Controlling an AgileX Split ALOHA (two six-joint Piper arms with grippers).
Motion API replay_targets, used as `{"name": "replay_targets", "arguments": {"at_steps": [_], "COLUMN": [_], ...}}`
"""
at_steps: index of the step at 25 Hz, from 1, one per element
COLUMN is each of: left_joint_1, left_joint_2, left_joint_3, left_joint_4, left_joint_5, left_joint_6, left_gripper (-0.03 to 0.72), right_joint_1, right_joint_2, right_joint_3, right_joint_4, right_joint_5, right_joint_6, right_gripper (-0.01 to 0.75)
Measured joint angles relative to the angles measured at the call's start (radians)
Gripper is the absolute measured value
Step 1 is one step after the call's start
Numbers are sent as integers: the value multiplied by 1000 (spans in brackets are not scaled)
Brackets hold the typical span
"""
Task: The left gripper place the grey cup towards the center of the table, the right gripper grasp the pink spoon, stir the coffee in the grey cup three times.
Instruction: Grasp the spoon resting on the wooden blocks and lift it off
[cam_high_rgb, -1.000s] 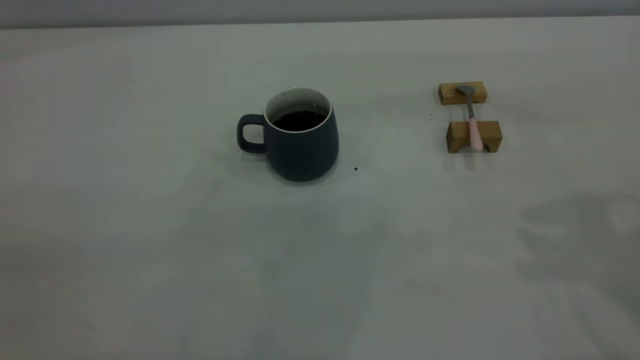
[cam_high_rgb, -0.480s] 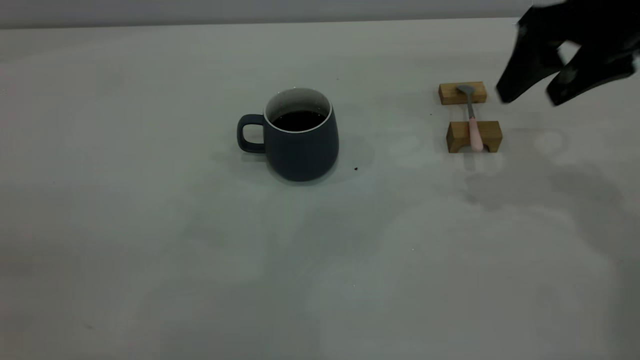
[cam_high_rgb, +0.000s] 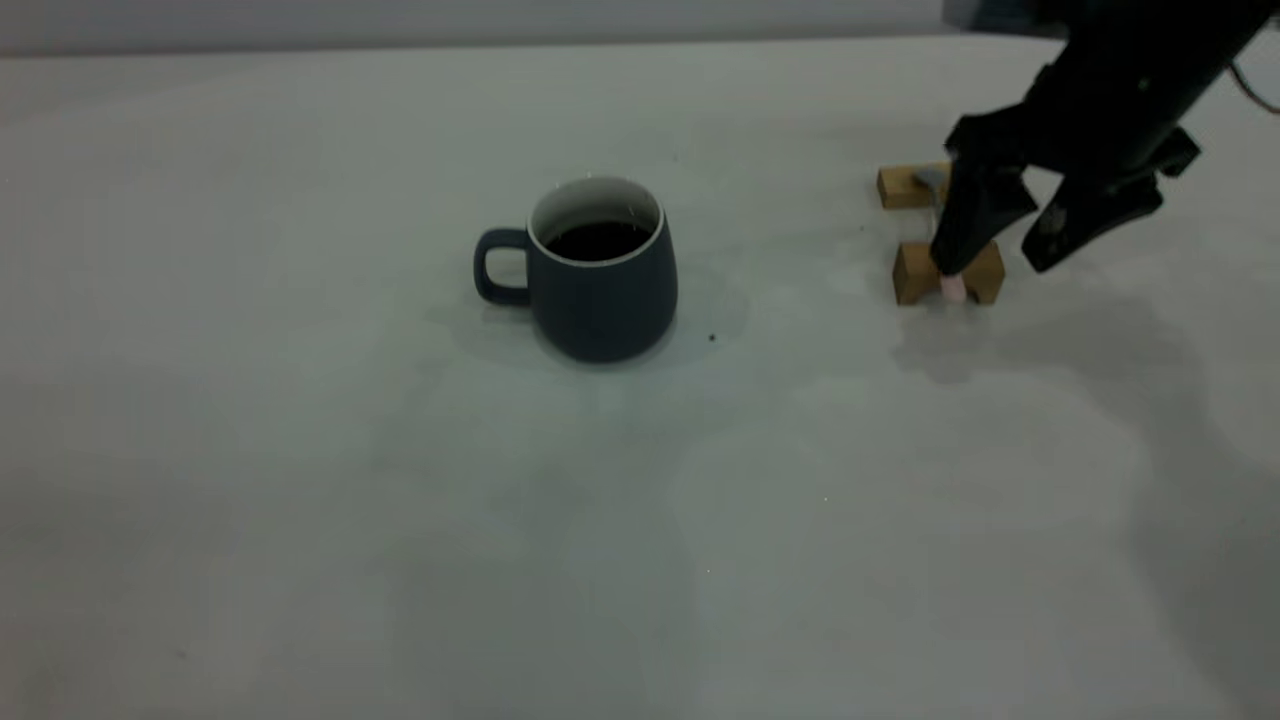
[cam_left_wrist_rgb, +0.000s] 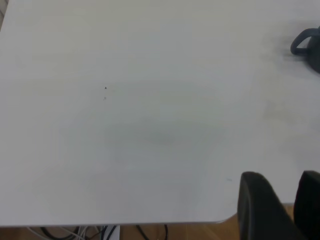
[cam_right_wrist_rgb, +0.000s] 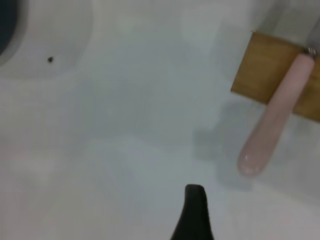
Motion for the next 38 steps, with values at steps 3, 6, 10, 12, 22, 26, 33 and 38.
{"name": "replay_targets", "arguments": {"at_steps": [3,6,10,12,22,26,33,38], "left_joint_1": [0,0,0,0,0,0,0,0], "left_joint_2": [0,0,0,0,0,0,0,0], "left_joint_3": [0,0,0,0,0,0,0,0], "left_joint_4": [0,0,0,0,-2,-2,-2,-2], "left_joint_5": [0,0,0,0,0,0,0,-1], "left_joint_6": [0,1,1,1,1,1,1,1], "left_gripper": [243,243,243,243,243,243,243,243], "right_joint_1": [22,38,39,39,39,39,39,39], "right_joint_2": [48,89,131,138,157,158,160,160], "right_joint_3": [-61,-116,-173,-187,-215,-215,-215,-215], "right_joint_4": [-72,-145,-190,-193,-203,-203,-227,-276], "right_joint_5": [23,44,73,82,86,83,79,80], "right_joint_6": [74,157,209,217,244,244,270,291], "right_gripper": [711,711,709,704,535,483,328,107]}}
